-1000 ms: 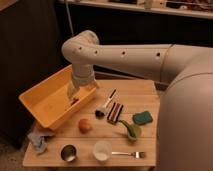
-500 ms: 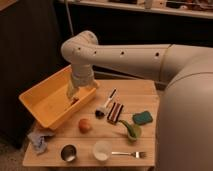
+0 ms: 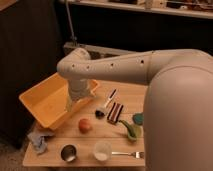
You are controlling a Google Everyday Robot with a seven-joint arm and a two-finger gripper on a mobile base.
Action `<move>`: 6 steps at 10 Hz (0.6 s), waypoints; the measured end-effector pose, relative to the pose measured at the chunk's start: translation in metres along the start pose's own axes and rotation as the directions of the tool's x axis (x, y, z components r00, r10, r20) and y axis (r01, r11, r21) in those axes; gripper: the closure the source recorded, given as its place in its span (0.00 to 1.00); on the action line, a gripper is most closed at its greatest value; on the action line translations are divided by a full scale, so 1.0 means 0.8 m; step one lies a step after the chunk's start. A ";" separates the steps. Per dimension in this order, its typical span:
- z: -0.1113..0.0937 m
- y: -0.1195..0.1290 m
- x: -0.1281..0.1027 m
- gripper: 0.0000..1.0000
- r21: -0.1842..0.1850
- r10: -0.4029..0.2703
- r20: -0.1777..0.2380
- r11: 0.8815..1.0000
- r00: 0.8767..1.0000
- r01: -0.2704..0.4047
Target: Place apple in table surface
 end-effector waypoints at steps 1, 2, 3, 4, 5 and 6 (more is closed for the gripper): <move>0.019 -0.003 0.006 0.20 -0.012 0.010 -0.009 1.000 1.000 -0.010; 0.042 -0.008 0.015 0.20 -0.038 0.021 -0.017 0.999 1.000 -0.022; 0.063 -0.009 0.022 0.20 -0.079 0.019 -0.014 0.997 1.000 -0.020; 0.076 -0.011 0.027 0.20 -0.111 0.015 -0.005 0.994 1.000 -0.015; 0.083 -0.009 0.031 0.20 -0.134 0.003 0.003 0.991 1.000 -0.002; 0.088 -0.001 0.035 0.20 -0.139 -0.016 0.007 0.990 1.000 0.017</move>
